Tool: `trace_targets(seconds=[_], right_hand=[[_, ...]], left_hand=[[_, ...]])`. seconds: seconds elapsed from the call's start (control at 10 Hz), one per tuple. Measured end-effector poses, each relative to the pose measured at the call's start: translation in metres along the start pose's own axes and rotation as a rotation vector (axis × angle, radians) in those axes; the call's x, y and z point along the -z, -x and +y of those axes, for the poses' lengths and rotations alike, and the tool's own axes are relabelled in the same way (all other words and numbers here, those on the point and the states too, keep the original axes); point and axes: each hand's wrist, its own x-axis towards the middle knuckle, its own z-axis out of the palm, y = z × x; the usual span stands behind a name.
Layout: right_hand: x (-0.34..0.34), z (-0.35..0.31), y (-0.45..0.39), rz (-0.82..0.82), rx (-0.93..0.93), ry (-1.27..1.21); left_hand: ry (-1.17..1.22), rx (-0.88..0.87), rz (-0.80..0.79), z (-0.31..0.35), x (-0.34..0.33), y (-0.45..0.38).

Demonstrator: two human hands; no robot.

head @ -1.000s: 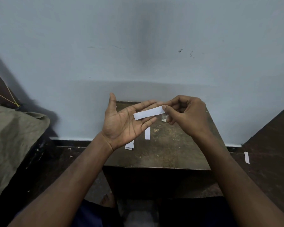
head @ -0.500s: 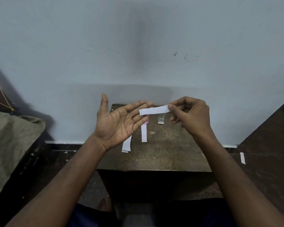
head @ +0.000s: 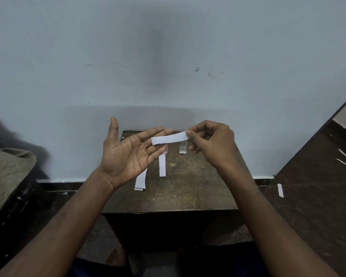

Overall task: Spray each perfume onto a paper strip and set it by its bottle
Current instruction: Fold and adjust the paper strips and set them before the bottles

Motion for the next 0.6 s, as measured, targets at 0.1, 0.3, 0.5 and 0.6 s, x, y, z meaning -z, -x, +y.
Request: trace_targets(seconds=[0.1, 0.3, 0.5, 0.6], right_hand=[[0.001, 0.000, 0.000, 0.004, 0.024, 0.048], [0.010, -0.016, 0.004, -0.077, 0.030, -0.261], [0.029, -0.033, 0.004, -0.359, -0.024, -0.927], [0.018, -0.018, 0.005, -0.112, -0.004, -0.060]], left_hand=[[-0.002, 0.007, 0.006, -0.001, -0.001, -0.002], [-0.002, 0.019, 0.022, -0.003, -0.003, -0.003], [0.034, 0.033, -0.010, -0.002, -0.004, -0.002], [0.029, 0.030, 0.012, -0.001, -0.004, -0.002]])
